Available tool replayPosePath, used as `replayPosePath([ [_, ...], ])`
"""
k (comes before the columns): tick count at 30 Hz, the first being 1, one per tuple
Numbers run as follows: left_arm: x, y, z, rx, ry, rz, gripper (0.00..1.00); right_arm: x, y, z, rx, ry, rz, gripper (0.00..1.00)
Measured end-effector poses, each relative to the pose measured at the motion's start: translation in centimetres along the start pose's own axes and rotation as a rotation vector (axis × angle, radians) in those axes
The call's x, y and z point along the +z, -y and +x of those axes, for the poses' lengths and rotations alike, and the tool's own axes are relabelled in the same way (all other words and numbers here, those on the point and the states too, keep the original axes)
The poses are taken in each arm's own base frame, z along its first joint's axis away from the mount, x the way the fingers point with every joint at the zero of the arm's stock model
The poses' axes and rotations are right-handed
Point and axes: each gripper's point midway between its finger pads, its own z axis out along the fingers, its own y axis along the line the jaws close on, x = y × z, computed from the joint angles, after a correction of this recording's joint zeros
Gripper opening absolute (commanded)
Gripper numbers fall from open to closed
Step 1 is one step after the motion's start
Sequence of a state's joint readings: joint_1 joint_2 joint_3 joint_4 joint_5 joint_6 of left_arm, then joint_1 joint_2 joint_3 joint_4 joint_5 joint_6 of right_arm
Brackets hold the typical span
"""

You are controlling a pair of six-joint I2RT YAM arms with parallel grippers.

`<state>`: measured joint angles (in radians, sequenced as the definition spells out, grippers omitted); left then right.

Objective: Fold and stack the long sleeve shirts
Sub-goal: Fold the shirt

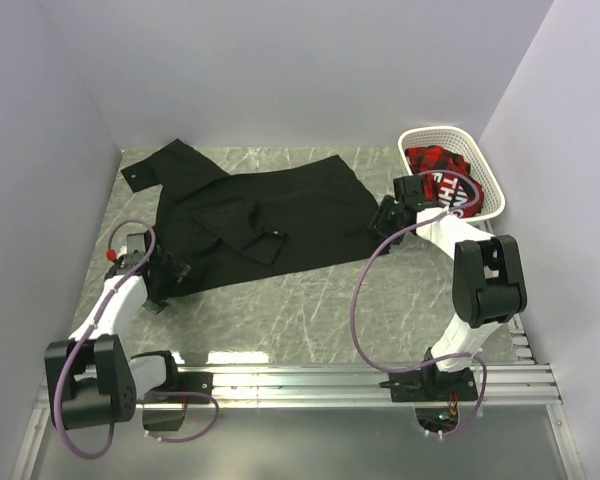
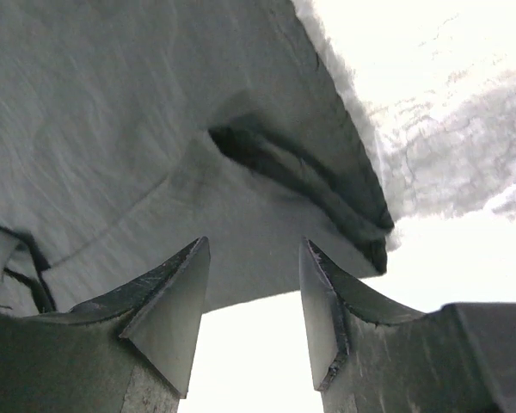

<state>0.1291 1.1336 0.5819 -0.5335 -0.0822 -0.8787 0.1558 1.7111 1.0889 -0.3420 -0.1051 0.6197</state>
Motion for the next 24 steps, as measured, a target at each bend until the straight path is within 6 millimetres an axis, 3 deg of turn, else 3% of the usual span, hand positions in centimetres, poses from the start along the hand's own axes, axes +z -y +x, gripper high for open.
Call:
replayPosePath([
  [8, 1.4, -0.7, 0.3, -0.025, -0.031, -0.068, 0.87, 2.2, 2.2, 1.3, 0.079, -0.059, 0.023, 0.43],
  [12, 1.9, -0.9, -1.0, -0.059, -0.019, -0.097, 0.87, 2.3, 2.9, 1.4, 0.104, -0.063, 0.037, 0.42],
  [20, 2.1, -3.6, -4.3, -0.204, 0.039, -0.160, 0.86, 2.1, 3.3, 1.6, 0.130, -0.060, 0.045, 0.41],
  [24, 2.2, -2.7, -5.5, -0.209, 0.047, -0.131, 0.81, 1.8, 3.5, 1.9, 0.131, -0.061, 0.045, 0.41],
])
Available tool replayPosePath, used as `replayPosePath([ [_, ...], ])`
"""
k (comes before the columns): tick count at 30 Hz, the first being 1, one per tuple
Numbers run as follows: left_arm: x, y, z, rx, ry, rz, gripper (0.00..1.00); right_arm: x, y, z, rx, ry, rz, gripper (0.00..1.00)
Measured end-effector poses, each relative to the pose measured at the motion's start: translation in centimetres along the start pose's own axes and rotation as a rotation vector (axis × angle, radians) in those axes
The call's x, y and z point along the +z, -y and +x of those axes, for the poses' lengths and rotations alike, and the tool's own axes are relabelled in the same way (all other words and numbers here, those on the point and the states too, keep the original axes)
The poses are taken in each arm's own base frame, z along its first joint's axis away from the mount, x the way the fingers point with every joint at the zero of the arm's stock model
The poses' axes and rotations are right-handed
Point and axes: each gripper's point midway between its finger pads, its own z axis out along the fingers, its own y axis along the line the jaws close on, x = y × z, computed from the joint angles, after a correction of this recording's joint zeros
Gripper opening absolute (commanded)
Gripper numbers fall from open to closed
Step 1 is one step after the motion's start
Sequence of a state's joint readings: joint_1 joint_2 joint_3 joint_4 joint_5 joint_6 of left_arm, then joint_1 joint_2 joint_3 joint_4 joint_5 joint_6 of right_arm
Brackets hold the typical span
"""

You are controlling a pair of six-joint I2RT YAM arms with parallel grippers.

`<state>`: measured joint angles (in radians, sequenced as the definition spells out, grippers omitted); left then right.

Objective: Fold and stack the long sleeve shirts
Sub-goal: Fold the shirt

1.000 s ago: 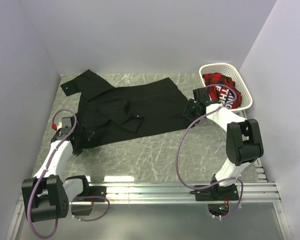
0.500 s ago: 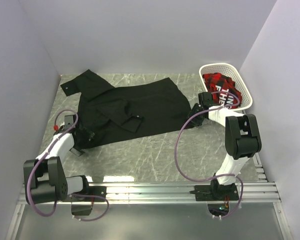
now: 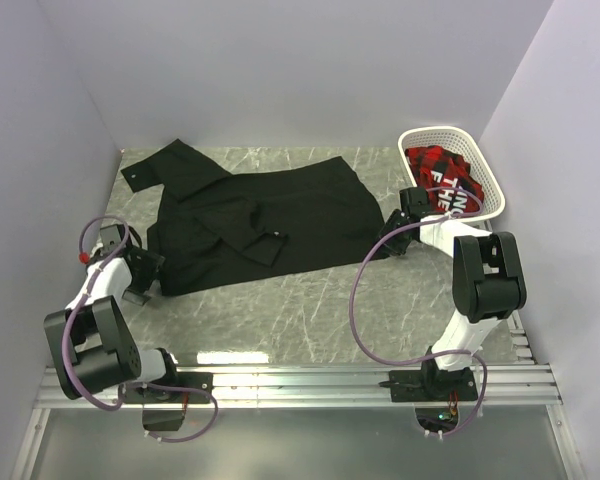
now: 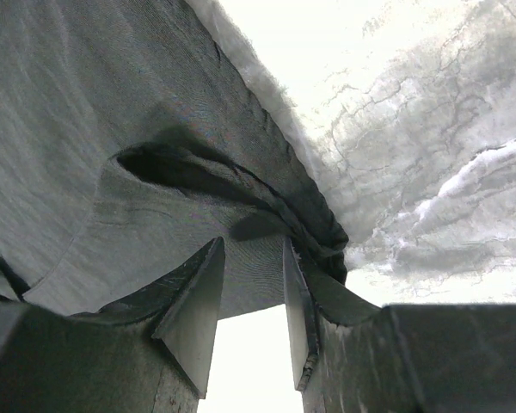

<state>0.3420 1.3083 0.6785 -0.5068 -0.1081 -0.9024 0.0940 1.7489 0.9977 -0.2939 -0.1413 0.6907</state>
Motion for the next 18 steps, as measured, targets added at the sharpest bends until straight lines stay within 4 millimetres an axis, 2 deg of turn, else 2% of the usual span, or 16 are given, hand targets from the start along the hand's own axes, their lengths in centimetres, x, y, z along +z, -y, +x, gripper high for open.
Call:
replayPosePath([
  [11, 0.1, 2.9, 0.1, 0.023, -0.036, 0.131, 0.77, -0.1, 0.0, 0.0, -0.006, 0.000, -0.002, 0.41],
  [15, 1.1, 3.3, -0.1, 0.024, -0.048, 0.113, 0.68, -0.3, 0.2, 0.2, -0.018, -0.006, 0.005, 0.41],
  [18, 2.0, 3.5, -0.4, 0.027, -0.053, 0.092, 0.58, -0.6, 0.7, 0.4, -0.029, -0.009, 0.020, 0.36],
])
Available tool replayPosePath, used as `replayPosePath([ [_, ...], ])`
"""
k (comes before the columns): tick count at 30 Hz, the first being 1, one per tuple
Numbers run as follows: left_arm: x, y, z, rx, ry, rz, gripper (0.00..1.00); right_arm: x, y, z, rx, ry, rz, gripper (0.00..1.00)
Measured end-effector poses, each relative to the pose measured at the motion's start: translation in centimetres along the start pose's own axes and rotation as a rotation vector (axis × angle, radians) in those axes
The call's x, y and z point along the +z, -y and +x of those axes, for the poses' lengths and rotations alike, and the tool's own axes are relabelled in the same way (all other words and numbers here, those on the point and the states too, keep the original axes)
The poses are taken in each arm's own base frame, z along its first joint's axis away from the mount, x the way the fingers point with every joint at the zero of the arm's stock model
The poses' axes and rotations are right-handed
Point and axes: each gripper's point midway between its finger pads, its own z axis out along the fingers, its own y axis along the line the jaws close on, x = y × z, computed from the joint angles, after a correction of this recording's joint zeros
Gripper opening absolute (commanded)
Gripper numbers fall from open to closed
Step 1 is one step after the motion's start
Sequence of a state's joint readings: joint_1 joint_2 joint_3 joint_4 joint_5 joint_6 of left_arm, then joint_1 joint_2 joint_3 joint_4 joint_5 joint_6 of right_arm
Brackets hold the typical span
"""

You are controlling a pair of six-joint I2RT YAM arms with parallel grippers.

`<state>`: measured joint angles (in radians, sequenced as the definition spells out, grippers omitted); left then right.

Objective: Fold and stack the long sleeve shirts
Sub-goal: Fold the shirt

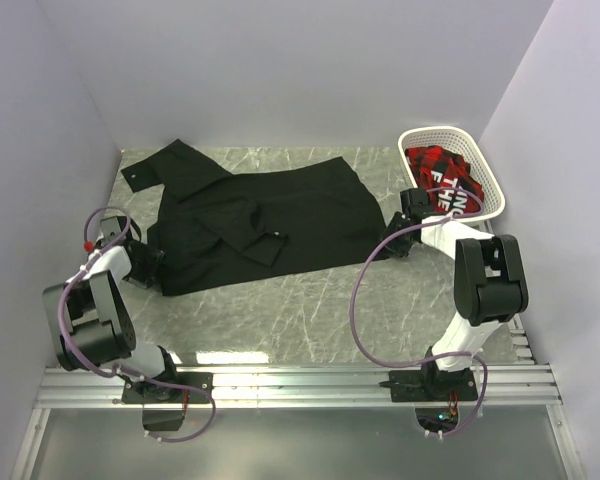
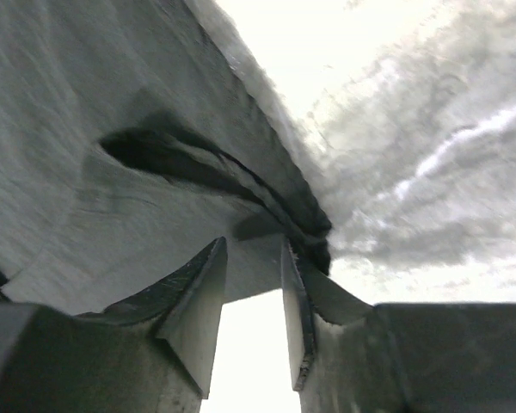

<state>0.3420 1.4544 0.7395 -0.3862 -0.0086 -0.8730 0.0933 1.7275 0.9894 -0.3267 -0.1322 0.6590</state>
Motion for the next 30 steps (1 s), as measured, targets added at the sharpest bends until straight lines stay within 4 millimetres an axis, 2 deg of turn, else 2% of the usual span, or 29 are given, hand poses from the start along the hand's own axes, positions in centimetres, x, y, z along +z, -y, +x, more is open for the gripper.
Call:
replayPosePath([
  [1, 0.2, 0.2, -0.4, 0.001, 0.011, 0.001, 0.53, -0.1, 0.2, 0.1, -0.004, -0.002, 0.007, 0.31],
  [4, 0.8, 0.5, -1.0, 0.011, 0.021, -0.008, 0.43, -0.2, 0.6, 0.3, -0.012, -0.009, 0.023, 0.26],
  [6, 1.2, 0.7, -1.4, 0.019, 0.029, -0.014, 0.36, -0.2, 0.9, 0.5, -0.018, -0.018, 0.035, 0.25],
  [7, 1.3, 0.8, -1.7, 0.025, 0.032, -0.019, 0.30, -0.3, 1.0, 0.6, -0.019, -0.021, 0.041, 0.23],
  [8, 1.5, 1.0, -2.0, 0.029, 0.036, -0.023, 0.29, -0.3, 1.1, 0.7, -0.021, -0.025, 0.046, 0.22],
  [14, 2.5, 2.0, -3.5, 0.073, 0.058, -0.032, 0.30, -0.4, 1.4, 0.9, -0.025, -0.028, 0.058, 0.22],
  [19, 2.7, 2.2, -3.8, 0.095, 0.063, -0.025, 0.30, -1.2, 1.5, 0.6, -0.053, 0.004, 0.075, 0.22],
  [23, 2.7, 2.2, -3.7, 0.101, 0.063, -0.024, 0.30, -1.6, 1.2, 0.6, -0.074, 0.023, 0.081, 0.28],
  [24, 2.7, 2.2, -3.7, 0.102, 0.062, -0.024, 0.30, -1.6, 1.2, 0.7, -0.078, 0.022, 0.085, 0.33],
  [27, 2.7, 2.2, -3.7, 0.102, 0.061, -0.024, 0.30, -1.5, 1.4, 0.6, -0.079, 0.033, 0.103, 0.40],
  [30, 2.7, 2.2, -3.7, 0.102, 0.061, -0.024, 0.30, -1.5, 1.7, 0.5, -0.071, 0.043, 0.122, 0.41],
])
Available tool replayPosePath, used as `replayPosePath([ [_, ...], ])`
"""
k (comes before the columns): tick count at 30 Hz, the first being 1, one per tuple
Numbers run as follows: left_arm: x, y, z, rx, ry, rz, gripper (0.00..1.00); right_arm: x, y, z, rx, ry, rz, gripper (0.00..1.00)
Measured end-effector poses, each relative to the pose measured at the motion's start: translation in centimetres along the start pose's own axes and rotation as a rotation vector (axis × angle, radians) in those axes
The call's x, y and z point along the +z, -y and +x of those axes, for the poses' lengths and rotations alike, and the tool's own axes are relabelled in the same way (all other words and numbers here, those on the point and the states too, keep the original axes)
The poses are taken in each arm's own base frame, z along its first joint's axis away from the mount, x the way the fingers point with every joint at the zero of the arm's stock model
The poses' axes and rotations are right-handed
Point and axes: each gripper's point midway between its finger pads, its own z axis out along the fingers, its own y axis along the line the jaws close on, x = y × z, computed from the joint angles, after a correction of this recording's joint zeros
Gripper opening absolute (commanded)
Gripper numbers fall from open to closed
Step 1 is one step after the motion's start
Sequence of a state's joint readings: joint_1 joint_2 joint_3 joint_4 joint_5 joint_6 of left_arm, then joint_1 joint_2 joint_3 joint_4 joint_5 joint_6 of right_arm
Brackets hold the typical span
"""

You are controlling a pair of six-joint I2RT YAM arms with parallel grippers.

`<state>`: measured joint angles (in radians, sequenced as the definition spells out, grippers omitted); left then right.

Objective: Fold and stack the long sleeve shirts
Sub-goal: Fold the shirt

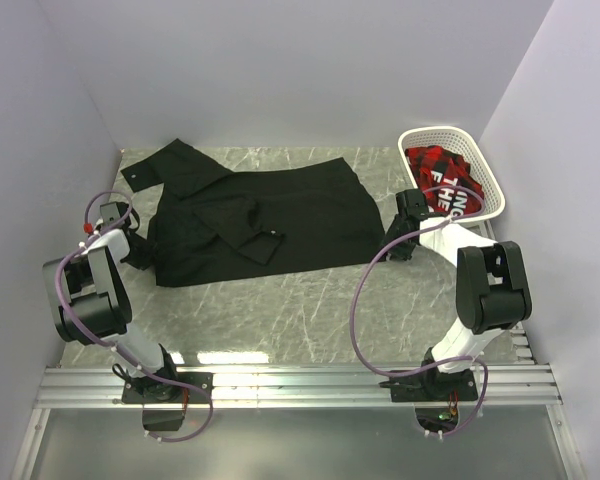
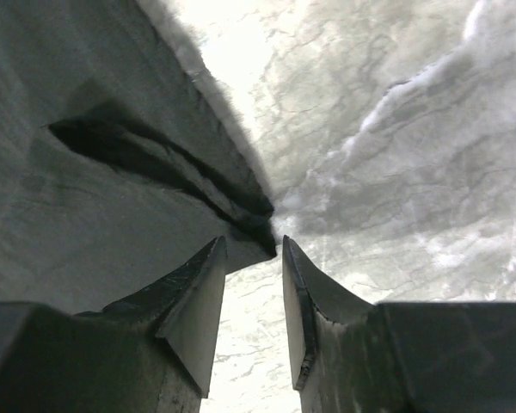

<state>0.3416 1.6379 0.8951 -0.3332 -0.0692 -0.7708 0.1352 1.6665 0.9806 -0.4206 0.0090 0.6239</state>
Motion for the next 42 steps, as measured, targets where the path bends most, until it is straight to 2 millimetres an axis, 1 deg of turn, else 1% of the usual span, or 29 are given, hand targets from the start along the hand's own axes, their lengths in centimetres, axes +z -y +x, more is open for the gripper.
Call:
replayPosePath([
  [4, 0.0, 0.0, 0.0, 0.000, -0.002, -0.002, 0.30, 0.1, 0.0, 0.0, 0.013, -0.001, 0.005, 0.41],
  [9, 0.0, 0.1, 0.0, 0.000, -0.007, -0.006, 0.30, 0.8, 0.0, 0.6, 0.023, -0.022, 0.014, 0.41],
  [12, 0.0, 0.1, -0.1, 0.000, -0.008, -0.006, 0.30, 1.0, -0.6, 0.3, 0.027, -0.019, 0.008, 0.41],
  [14, 0.0, 0.1, -0.1, 0.000, -0.008, -0.007, 0.30, 1.3, -0.9, 0.2, 0.021, -0.020, 0.009, 0.39],
  [17, 0.0, 0.1, -0.1, 0.000, -0.008, -0.008, 0.30, 1.5, -1.3, 0.1, 0.011, -0.017, 0.011, 0.26],
  [18, 0.0, 0.1, -0.1, 0.000, -0.008, -0.008, 0.29, 1.6, -1.3, 0.1, 0.007, -0.017, 0.012, 0.17],
  [21, 0.0, 0.0, -0.1, 0.000, -0.009, -0.013, 0.27, 1.6, -1.5, 0.3, -0.002, -0.021, 0.011, 0.00],
  [26, 0.1, -0.2, -0.1, 0.001, -0.008, -0.025, 0.24, 1.5, -1.2, 0.6, -0.018, -0.025, 0.025, 0.00],
  [29, 0.0, -0.3, -0.2, 0.003, -0.003, -0.033, 0.24, 1.2, -0.7, 0.9, -0.039, -0.034, 0.045, 0.00],
  [35, 0.1, -0.7, -0.5, 0.008, 0.019, -0.061, 0.25, 0.3, 0.7, 2.4, -0.080, -0.069, 0.073, 0.00],
  [38, 0.1, -0.8, -0.6, 0.010, 0.025, -0.071, 0.27, 0.1, 1.0, 2.9, -0.091, -0.076, 0.077, 0.01],
  [40, 0.0, -0.9, -0.6, 0.012, 0.029, -0.077, 0.37, 0.0, 1.2, 3.1, -0.093, -0.077, 0.078, 0.09],
  [41, 0.0, -0.9, -0.7, 0.010, 0.033, -0.078, 0.42, -0.1, 1.3, 3.2, -0.096, -0.076, 0.078, 0.19],
  [42, -0.1, -1.0, -0.8, 0.011, 0.040, -0.083, 0.52, -0.3, 1.5, 3.3, -0.098, -0.076, 0.082, 0.25],
])
